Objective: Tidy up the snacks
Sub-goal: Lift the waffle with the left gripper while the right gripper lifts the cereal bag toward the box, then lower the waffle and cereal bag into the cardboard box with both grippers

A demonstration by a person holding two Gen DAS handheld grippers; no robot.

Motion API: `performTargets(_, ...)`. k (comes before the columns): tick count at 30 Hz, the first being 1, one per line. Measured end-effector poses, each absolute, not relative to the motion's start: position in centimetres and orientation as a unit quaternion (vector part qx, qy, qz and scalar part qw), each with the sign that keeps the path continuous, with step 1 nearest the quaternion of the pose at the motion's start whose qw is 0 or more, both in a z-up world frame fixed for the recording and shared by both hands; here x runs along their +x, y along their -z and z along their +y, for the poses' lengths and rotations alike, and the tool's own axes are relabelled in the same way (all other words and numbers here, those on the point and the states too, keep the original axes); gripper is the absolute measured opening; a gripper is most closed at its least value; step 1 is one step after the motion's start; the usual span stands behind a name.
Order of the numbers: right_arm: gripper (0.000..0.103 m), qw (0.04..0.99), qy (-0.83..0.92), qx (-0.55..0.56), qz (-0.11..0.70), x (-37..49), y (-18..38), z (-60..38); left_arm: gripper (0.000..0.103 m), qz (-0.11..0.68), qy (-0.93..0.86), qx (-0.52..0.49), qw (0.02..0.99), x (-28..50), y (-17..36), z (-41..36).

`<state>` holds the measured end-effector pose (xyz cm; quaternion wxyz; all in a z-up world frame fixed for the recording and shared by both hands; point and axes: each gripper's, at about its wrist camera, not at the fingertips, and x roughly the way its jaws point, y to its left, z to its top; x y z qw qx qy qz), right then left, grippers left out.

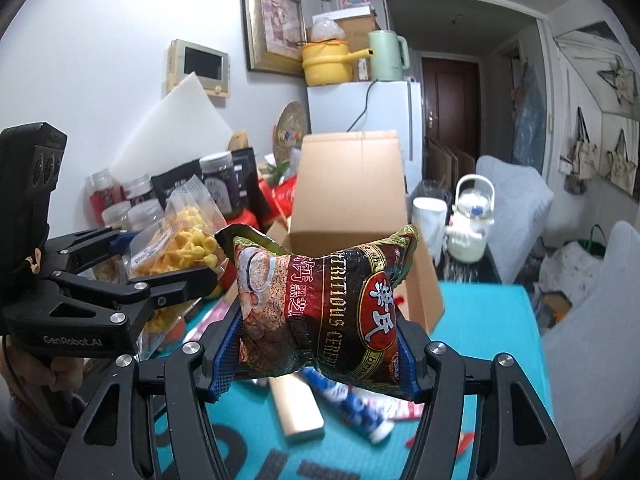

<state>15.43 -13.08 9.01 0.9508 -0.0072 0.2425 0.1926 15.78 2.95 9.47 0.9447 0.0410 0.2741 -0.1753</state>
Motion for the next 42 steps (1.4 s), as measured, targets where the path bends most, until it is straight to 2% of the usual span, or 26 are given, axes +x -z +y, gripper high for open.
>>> performTargets(22, 0.063, 0.945, -0.211, 0.000, 0.251, 29.5, -8.1, -12.3, 0.080, 0.282, 0.146, 0.020, 0.948, 30.2, -7.9, 2.3)
performTargets(42, 0.063, 0.916, -0.210, 0.018, 0.342, 37.6, -1.4, -11.7, 0.080, 0.391, 0.099, 0.034, 0.914, 38.3, 0.3, 2.0)
